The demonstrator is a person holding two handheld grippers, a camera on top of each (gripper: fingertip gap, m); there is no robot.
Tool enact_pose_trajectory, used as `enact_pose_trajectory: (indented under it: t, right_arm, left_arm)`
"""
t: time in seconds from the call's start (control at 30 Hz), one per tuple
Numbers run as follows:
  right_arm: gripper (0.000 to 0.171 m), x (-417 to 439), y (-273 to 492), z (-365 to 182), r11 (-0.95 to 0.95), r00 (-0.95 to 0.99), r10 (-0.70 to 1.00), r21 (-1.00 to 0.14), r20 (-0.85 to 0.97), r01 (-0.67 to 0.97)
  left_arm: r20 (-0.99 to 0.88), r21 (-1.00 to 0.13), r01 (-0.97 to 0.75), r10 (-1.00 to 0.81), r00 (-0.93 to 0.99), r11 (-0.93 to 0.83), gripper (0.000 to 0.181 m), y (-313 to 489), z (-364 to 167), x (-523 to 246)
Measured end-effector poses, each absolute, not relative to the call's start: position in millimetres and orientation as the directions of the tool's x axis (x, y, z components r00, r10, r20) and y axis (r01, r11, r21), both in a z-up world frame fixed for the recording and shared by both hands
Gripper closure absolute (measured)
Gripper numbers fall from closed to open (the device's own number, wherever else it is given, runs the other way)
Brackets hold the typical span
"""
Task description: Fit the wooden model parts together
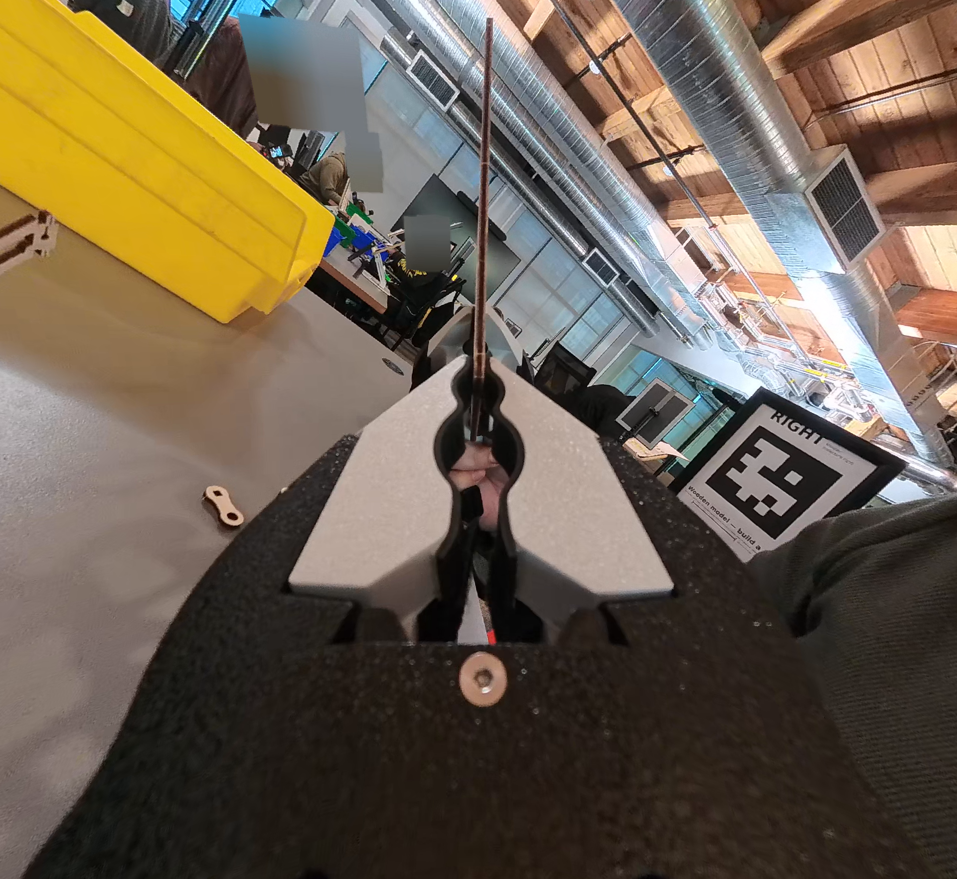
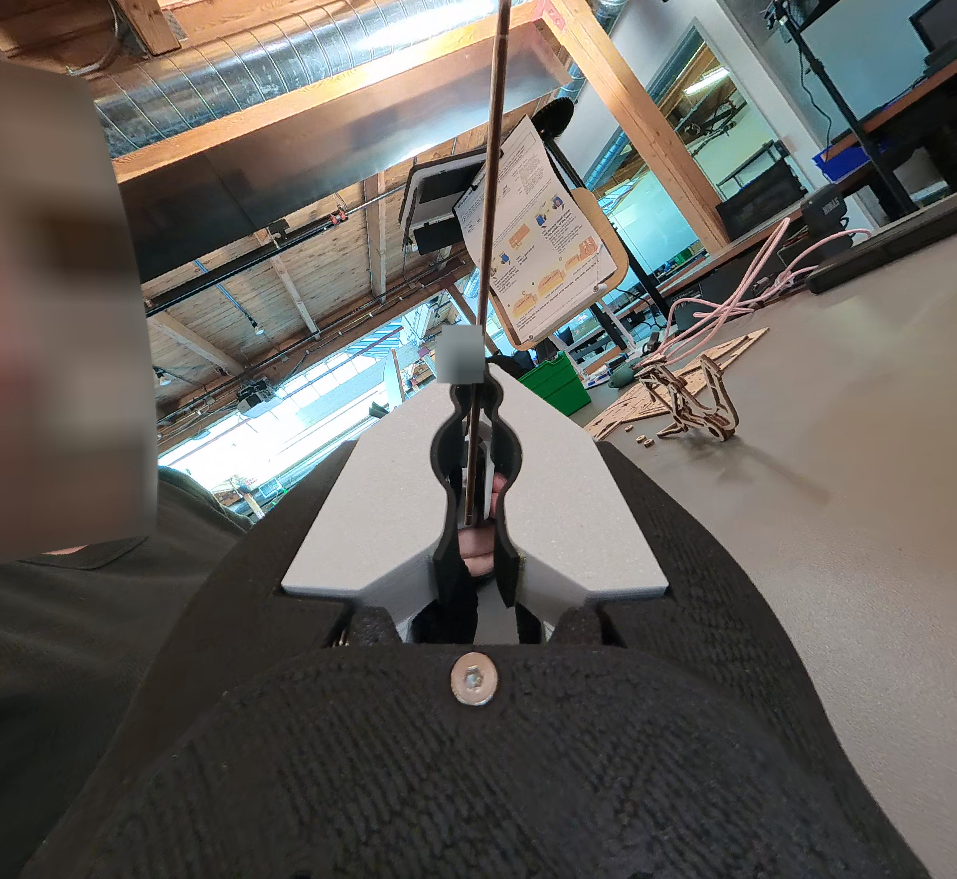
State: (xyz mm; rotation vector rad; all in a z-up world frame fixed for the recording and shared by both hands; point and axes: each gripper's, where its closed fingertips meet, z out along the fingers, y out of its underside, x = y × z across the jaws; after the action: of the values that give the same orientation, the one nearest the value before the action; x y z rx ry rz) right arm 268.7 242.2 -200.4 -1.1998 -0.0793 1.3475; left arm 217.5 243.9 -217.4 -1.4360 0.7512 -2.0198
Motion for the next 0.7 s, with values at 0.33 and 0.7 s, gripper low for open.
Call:
enact_pose_trajectory:
  t: [0.33,0.7]
  right_arm:
    - [0.171,268.2,242.1,-200.2,-0.231,0.31,0.763,-0.688,-0.567,-0.688]
    - [0.159,285.8,239.6,-190.8,-0.192,0.256,0.776,-0.603,-0.577,-0.774]
  left_arm:
    - [0.645,-0.711,0.114,-0.709,-0.284,-0.694,0.181,243.6,-216.8,216.9]
    - [0.644,-0.695,0.163,-0.707,-0.292,-0.701,0.181,249.0,-211.5,210.8]
